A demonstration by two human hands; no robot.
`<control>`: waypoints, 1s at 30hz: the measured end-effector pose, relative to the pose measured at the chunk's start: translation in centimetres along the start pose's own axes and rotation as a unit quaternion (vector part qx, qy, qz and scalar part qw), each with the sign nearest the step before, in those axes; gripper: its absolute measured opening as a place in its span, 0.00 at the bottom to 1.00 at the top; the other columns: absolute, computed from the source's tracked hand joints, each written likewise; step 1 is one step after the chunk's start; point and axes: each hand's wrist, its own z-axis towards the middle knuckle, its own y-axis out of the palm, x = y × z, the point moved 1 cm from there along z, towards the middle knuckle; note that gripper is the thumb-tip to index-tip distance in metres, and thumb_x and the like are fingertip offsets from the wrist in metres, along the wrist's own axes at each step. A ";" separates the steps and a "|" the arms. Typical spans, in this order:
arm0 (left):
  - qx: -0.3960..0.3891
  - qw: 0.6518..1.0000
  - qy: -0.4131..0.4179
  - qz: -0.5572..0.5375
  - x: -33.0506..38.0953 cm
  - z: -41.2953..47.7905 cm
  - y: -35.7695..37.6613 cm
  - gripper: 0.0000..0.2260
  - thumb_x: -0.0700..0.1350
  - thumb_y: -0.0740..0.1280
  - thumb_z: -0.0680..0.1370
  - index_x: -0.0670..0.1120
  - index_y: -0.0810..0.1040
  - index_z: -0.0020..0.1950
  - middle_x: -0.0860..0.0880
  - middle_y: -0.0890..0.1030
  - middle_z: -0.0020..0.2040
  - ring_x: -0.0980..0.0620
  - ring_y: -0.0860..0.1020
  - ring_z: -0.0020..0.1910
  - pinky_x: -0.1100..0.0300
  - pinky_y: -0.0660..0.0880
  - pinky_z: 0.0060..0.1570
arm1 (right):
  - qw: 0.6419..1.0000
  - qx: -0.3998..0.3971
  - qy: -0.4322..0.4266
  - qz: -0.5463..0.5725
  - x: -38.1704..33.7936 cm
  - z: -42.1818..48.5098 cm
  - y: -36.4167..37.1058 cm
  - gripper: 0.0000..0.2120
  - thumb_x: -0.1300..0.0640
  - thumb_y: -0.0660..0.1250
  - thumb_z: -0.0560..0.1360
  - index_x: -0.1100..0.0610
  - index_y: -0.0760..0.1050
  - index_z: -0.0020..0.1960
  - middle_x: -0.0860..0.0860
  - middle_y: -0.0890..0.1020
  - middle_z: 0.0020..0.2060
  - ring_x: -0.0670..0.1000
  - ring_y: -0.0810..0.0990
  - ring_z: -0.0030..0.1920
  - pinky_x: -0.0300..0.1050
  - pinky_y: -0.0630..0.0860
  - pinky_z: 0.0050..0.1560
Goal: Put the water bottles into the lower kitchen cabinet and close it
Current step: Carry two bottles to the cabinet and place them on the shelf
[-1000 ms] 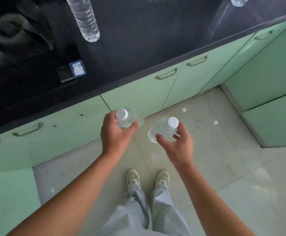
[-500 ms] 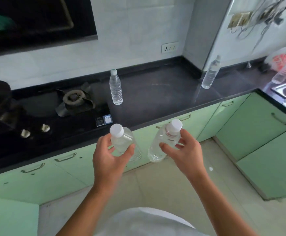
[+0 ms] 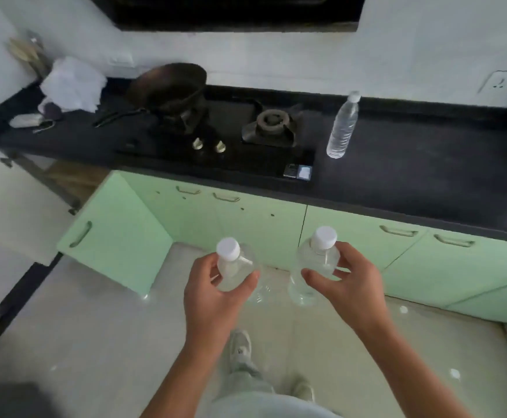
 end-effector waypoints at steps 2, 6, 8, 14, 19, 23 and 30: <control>0.055 0.998 -0.035 0.014 -1.4 -1.4 -3.3 0.24 0.50 0.83 0.64 0.54 0.78 0.57 0.59 0.82 0.52 0.63 0.80 0.51 0.63 0.79 0.54 | 0.999 -0.049 -0.016 -0.009 -0.6 -0.2 2.8 0.20 0.50 0.82 0.62 0.39 0.78 0.50 0.34 0.84 0.44 0.39 0.84 0.45 0.46 0.82 0.50; 0.159 0.984 -0.084 0.006 -3.2 -4.2 -10.1 0.23 0.50 0.84 0.64 0.56 0.78 0.54 0.58 0.82 0.51 0.58 0.82 0.50 0.62 0.78 0.49 | 0.986 -0.147 -0.071 -0.014 -3.1 -1.6 8.5 0.21 0.52 0.83 0.63 0.36 0.76 0.48 0.29 0.82 0.44 0.35 0.82 0.46 0.41 0.80 0.49; 0.217 0.971 -0.096 0.001 -4.2 -5.8 -13.5 0.23 0.49 0.84 0.64 0.57 0.76 0.53 0.58 0.81 0.51 0.60 0.81 0.50 0.66 0.76 0.48 | 0.975 -0.200 -0.095 -0.016 -4.8 -2.9 11.8 0.21 0.54 0.83 0.64 0.37 0.76 0.48 0.30 0.82 0.44 0.35 0.82 0.45 0.39 0.80 0.49; 0.337 0.931 -0.138 -0.026 -8.0 -8.5 -23.4 0.25 0.53 0.82 0.66 0.61 0.73 0.57 0.62 0.78 0.53 0.61 0.79 0.51 0.68 0.72 0.46 | 0.936 -0.322 -0.141 -0.023 -9.7 -7.9 22.5 0.21 0.55 0.82 0.64 0.38 0.78 0.50 0.33 0.83 0.44 0.37 0.83 0.45 0.30 0.77 0.46; 0.366 0.917 -0.160 -0.004 -11.7 -9.0 -32.3 0.26 0.56 0.81 0.65 0.62 0.71 0.56 0.62 0.78 0.54 0.63 0.78 0.50 0.67 0.73 0.45 | 0.923 -0.360 -0.134 -0.024 -12.0 -12.4 31.5 0.20 0.56 0.82 0.64 0.42 0.80 0.52 0.36 0.84 0.45 0.40 0.84 0.47 0.34 0.79 0.51; 0.356 0.915 -0.189 0.014 -14.9 -8.1 -38.7 0.29 0.58 0.80 0.65 0.59 0.72 0.60 0.58 0.80 0.55 0.57 0.80 0.52 0.60 0.77 0.50 | 0.922 -0.370 -0.117 -0.016 -13.2 -14.9 37.6 0.20 0.56 0.82 0.65 0.44 0.81 0.53 0.39 0.86 0.46 0.41 0.85 0.47 0.38 0.80 0.51; 0.340 0.918 -0.201 0.024 -17.4 -3.4 -44.8 0.28 0.57 0.81 0.65 0.56 0.75 0.60 0.58 0.81 0.54 0.62 0.79 0.50 0.72 0.70 0.42 | 0.926 -0.360 -0.108 -0.030 -15.7 -14.0 44.4 0.19 0.54 0.81 0.65 0.45 0.81 0.53 0.41 0.86 0.46 0.41 0.85 0.46 0.37 0.80 0.47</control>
